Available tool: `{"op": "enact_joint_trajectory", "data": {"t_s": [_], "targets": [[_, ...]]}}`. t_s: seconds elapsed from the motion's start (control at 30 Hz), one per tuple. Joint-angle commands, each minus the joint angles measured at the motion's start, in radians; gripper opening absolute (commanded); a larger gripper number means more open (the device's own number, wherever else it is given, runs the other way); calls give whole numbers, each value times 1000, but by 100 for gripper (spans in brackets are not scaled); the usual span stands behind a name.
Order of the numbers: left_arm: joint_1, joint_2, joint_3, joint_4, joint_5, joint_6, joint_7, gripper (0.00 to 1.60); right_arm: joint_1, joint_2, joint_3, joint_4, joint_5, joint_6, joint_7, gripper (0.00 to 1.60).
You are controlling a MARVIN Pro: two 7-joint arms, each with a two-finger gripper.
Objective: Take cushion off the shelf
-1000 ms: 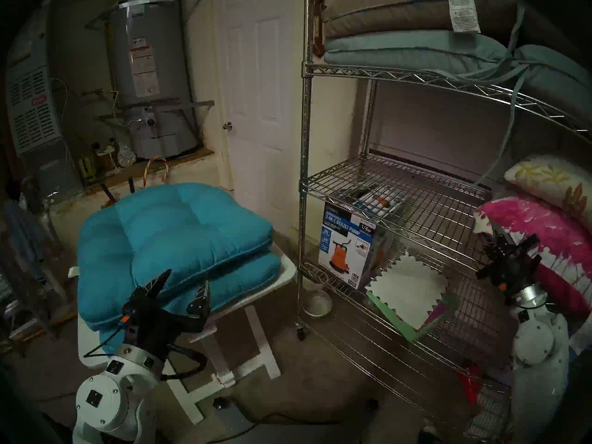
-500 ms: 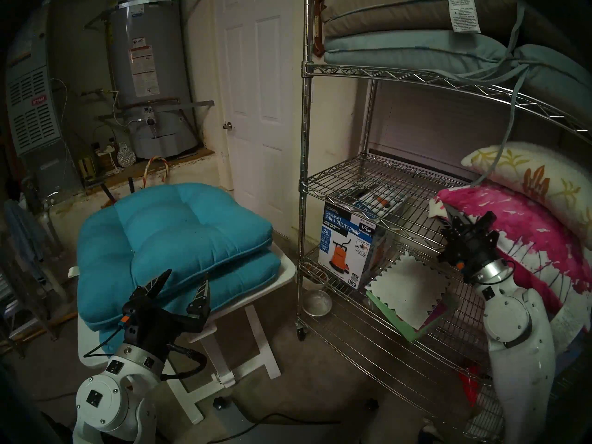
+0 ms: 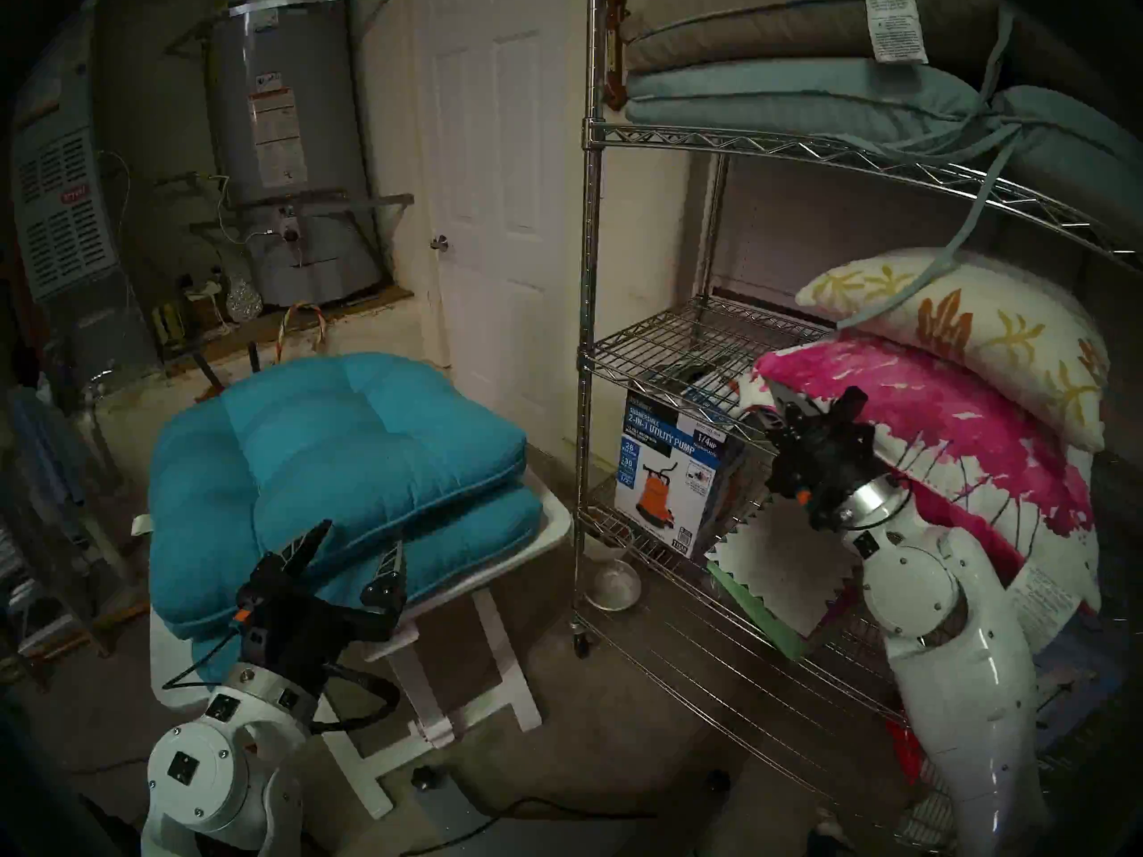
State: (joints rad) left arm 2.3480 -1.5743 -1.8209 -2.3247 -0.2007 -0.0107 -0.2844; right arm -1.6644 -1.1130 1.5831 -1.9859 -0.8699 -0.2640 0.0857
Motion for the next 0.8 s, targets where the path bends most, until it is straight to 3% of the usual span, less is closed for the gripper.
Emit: {"op": "enact_joint_trajectory", "data": {"t_s": [0.0,0.47,0.5,0.53,0.77], "targets": [[-3,1,0,-16,0,-4,-1,160,110,-41,-89,-7,-21,13,5,0],[-7,1,0,-11,0,-4,-1,160,241,-149,-218,51,-92,55,46,0],[-7,1,0,-11,0,-4,-1,160,240,-162,-221,54,-97,59,46,13],[-7,1,0,-11,0,-4,-2,160,264,-168,-232,68,-102,62,54,160],[-4,0,-1,-18,0,-5,-2,160,315,-250,-244,128,-137,70,67,160]]}}
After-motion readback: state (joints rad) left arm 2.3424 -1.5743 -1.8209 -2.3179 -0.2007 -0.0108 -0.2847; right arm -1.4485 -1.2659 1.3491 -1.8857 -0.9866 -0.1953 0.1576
